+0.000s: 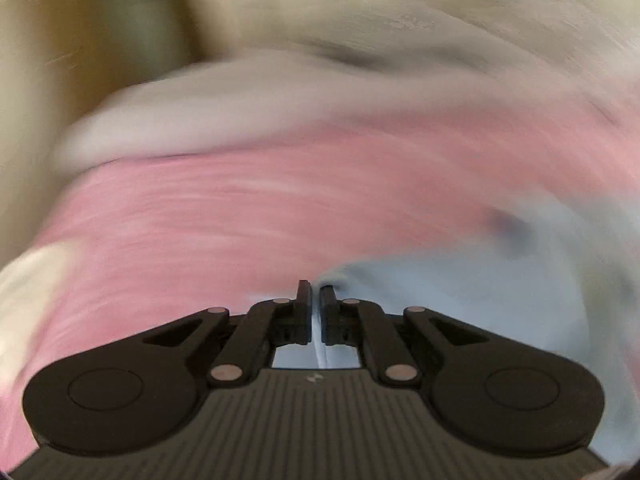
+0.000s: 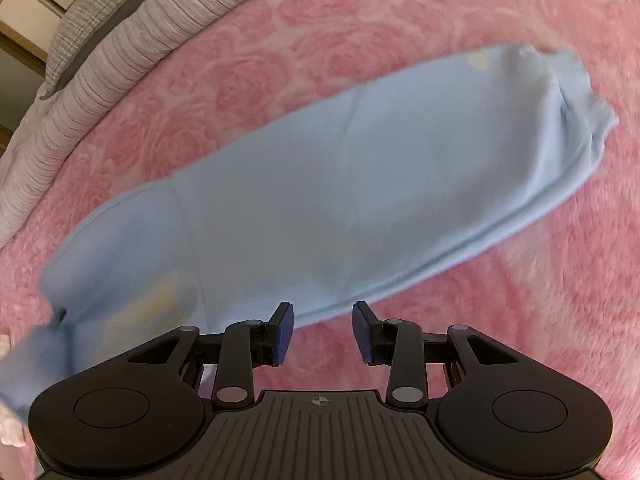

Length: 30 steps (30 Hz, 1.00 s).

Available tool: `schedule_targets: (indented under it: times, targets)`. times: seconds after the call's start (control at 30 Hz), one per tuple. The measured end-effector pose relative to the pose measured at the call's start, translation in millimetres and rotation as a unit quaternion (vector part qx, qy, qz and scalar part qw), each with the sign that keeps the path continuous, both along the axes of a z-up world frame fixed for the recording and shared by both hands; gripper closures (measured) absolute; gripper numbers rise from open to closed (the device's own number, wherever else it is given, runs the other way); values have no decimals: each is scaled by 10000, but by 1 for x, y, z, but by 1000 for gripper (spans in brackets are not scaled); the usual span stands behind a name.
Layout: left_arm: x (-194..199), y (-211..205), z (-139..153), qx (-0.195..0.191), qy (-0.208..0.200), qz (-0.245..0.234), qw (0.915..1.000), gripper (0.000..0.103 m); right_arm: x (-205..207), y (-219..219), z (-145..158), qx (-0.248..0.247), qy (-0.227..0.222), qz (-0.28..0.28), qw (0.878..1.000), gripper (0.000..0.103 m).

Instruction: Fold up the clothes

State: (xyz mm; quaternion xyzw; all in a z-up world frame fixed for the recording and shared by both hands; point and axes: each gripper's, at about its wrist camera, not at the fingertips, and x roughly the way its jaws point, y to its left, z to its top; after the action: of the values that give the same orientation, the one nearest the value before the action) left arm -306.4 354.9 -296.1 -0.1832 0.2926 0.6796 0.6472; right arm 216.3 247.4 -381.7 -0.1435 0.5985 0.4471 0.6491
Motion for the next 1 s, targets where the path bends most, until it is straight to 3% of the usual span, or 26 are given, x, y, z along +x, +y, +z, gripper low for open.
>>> schedule_targets:
  times: [0.03,0.07,0.1,0.13,0.2,0.23,0.33,0.4,0.47,0.5,0.57,0.6,0.7,0.73,0.77,0.8,0.87,1.0]
  targets:
    - [-40,9,8,86,-49,798,9968,99,-2,4,3,34,-38,22,10000,66]
    - [-77,15,10,45,2,1527,9883,98,-4,8,5,65,-71,50,9999,66]
    - [-112,24,5,-292,30,2129,9766,97,-7,12,6,85,-97,84,9999,66]
    - [-147,31,-6,-830,-125,2602,9619,93,-10,16,7,104,-123,118,9998,66]
    - [-187,28,-28,-1384,-710,2866,9454,90,-17,25,8,112,-192,231,9995,66]
    - [-192,25,-35,-1496,-825,2829,9438,90,-21,29,8,103,-238,308,9992,66]
    - [-165,20,-47,-1842,-261,2056,9608,84,-34,42,8,43,-505,574,9971,66]
    - [-157,15,-51,-1956,-307,1916,9613,80,-42,51,8,-22,-659,760,9949,66]
    - [-186,-9,-54,-1974,-1260,2561,9379,80,-48,57,7,-47,-722,883,9935,66]
    - [-202,-22,-55,-1969,-1760,2895,9200,80,-51,60,6,-59,-743,931,9929,66]
    - [-223,-40,-55,-1813,-2225,3694,8838,90,-57,64,4,-96,-776,999,9919,66]
    - [-224,-43,-50,-1738,-2187,3688,8865,90,-59,68,2,-111,-788,1080,9910,66]
    - [-181,-22,-25,-1790,-1624,2131,9467,87,-68,80,-5,-153,-827,1332,9875,65]
    - [-158,-10,-19,-1812,-1422,1463,9621,75,-72,87,-8,-145,-861,1492,9850,63]
    - [-136,4,-17,-1829,-1257,881,9711,63,-76,95,-9,-124,-912,1649,9820,61]
    - [-115,18,-15,-1840,-1093,310,9763,61,-79,102,-11,-74,-985,1786,9789,60]
    - [-75,46,-20,-1837,-932,-621,9766,61,-85,118,-13,26,-1131,2058,9720,56]
    - [-15,97,-51,-2108,-676,-1665,9609,61,-88,150,-16,310,-1257,2455,9607,53]
